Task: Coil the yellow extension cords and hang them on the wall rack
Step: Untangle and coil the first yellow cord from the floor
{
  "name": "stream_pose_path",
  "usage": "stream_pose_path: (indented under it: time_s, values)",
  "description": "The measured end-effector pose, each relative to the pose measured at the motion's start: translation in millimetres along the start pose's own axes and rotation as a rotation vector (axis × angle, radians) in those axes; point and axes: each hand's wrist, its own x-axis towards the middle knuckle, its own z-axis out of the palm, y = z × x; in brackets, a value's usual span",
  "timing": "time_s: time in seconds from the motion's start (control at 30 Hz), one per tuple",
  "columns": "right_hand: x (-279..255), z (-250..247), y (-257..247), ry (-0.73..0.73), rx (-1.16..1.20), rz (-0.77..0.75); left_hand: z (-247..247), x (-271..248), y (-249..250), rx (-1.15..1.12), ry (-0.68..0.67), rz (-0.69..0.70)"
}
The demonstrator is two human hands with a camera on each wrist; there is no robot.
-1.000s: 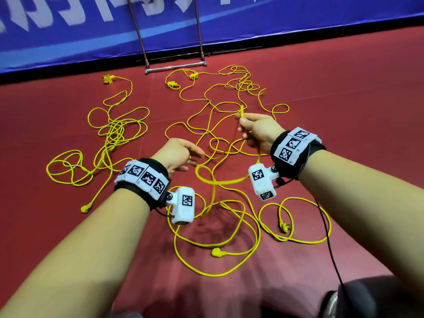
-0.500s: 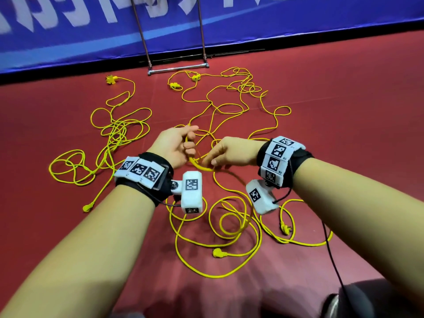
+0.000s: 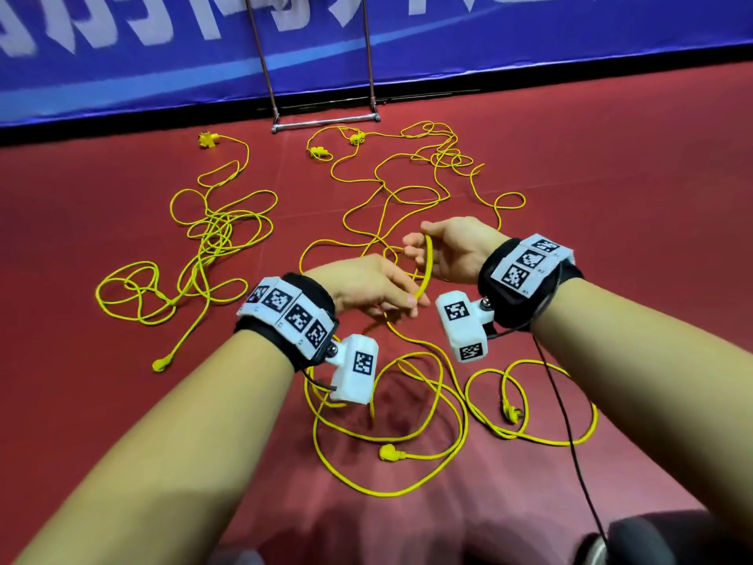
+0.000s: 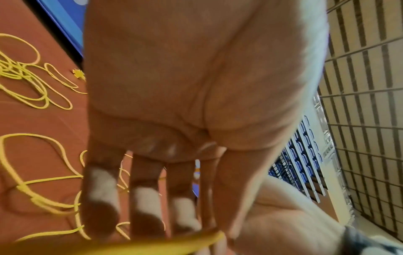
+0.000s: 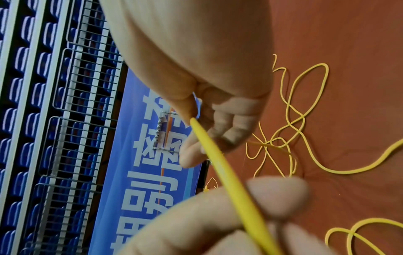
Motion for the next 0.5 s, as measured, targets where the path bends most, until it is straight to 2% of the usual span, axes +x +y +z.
stream_pose_path:
  time_s: [0.07, 0.17, 0.27, 0.37, 0.5]
  values:
    - [-2.6, 2.4, 0.7, -0.044, -0.076, -0.036, -2.5, 3.8, -6.8, -0.120, 0.135, -0.075]
    - [-7.7, 7.7, 5.3, -0.166, -0.228, -0.100, -14.0, 11.0, -15.0, -0.557, 0.388, -0.156]
    - [-11.8, 15.8, 14.3, -0.327, -0.397, -0.173, -29.7, 9.5, -19.5, -0.953, 0.450, -0.155]
    - [-11.9, 21.5, 24.1, -0.468, -0.643, -0.196, -35.9, 5.5, -22.0, -1.091, 0.487, -0.134]
    - [-10.0, 22.3, 32.9, -0.573, -0.811, -0.099, -34.1, 4.4, -25.3, -1.161, 0.603, -0.123]
